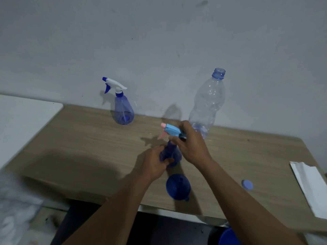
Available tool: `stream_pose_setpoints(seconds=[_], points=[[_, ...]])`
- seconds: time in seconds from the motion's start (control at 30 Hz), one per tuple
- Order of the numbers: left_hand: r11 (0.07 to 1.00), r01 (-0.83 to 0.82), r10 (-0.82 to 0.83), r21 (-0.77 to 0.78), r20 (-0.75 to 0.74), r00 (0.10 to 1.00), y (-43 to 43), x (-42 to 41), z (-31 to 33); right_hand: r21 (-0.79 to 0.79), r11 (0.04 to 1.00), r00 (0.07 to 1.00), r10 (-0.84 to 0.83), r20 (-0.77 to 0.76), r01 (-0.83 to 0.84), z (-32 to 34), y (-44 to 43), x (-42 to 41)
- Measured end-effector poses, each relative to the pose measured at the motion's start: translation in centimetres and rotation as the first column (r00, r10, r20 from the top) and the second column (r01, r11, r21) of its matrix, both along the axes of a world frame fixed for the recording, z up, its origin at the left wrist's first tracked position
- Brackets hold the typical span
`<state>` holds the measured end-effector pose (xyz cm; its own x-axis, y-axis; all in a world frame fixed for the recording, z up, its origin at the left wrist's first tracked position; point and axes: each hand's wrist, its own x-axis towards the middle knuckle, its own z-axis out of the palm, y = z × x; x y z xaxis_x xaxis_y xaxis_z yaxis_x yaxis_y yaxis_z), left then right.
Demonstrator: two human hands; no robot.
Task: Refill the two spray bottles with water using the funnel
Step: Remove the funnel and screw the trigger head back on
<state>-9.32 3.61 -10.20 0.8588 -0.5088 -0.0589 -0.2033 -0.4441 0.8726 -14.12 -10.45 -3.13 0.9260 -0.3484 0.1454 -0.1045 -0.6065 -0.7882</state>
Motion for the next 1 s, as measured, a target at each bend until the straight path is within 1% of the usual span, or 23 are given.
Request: stream_pose_setpoints(seconds=[0.1, 0.2, 0.23, 0.33, 0.37, 0.47, 0.53, 0.67, 0.73, 0.8, 0.87, 0.93, 1.0], points=[[1.0, -0.001, -0.001, 0.02, 0.084, 0.996, 0.0, -0.1, -0.1, 0.02, 0.999, 0.999, -0.035, 0.021, 0.035, -1.9, -0.2, -0.1], [1.0, -0.002, 0.001, 0.01, 0.103, 0.995, -0.1, -0.1, -0.2, 0.019, 0.998, 0.999, -0.053, 0.006, 0.053, -2.5, -0.7, 0.1], [1.0, -0.005, 0.002, 0.026, 0.109, 0.994, -0.1, -0.2, -0.1, -0.002, 0.999, 0.999, -0.041, 0.005, 0.041, -2.6, -0.9, 0.1], [0.998, -0.017, 0.009, 0.062, 0.127, 0.992, 0.1, -0.1, -0.2, -0.152, 0.986, 0.997, 0.076, 0.004, -0.074, -2.7, -0.9, 0.6], [0.998, -0.014, 0.007, 0.061, 0.116, 0.993, 0.1, -0.1, -0.2, -0.188, 0.978, 0.996, 0.092, -0.001, -0.09, -2.7, -0.9, 0.8], [0.998, -0.027, 0.022, 0.056, 0.09, 0.996, 0.0, 0.0, -0.5, -0.197, 0.979, 0.998, 0.058, 0.002, -0.057, -2.5, -0.9, 0.7], [0.997, -0.038, 0.03, 0.074, 0.099, 0.995, 0.0, 0.0, -0.4, -0.173, 0.983, 0.998, 0.062, 0.001, -0.061, -2.5, -1.1, 0.7], [1.0, -0.002, 0.003, -0.024, 0.047, 0.999, 0.1, -0.1, -0.3, -0.084, 0.991, 0.994, 0.103, -0.043, -0.106, -3.3, -1.4, 0.2], [0.999, 0.006, -0.004, -0.043, 0.04, 0.999, 0.1, -0.1, -0.2, -0.06, 0.994, 0.995, 0.083, -0.055, -0.086, -3.8, -1.4, 0.0], [0.998, -0.001, 0.002, -0.056, 0.031, 1.0, 0.1, 0.1, -0.3, -0.048, 0.998, 0.998, 0.045, -0.036, -0.047, -3.9, -1.1, 0.0], [0.997, -0.006, 0.007, -0.071, 0.018, 1.0, 0.0, 0.1, -0.4, 0.039, 0.999, 1.0, 0.02, -0.008, -0.019, -4.2, -0.9, 0.2], [0.998, -0.007, 0.01, -0.059, 0.043, 0.999, 0.0, 0.1, -0.4, 0.127, 0.992, 1.0, 0.012, 0.02, -0.014, -4.6, -0.5, 0.2], [0.998, -0.007, 0.01, -0.06, 0.056, 0.998, -0.1, 0.2, -0.3, 0.168, 0.986, 0.999, -0.006, 0.041, -0.001, -5.1, -0.2, 0.2]])
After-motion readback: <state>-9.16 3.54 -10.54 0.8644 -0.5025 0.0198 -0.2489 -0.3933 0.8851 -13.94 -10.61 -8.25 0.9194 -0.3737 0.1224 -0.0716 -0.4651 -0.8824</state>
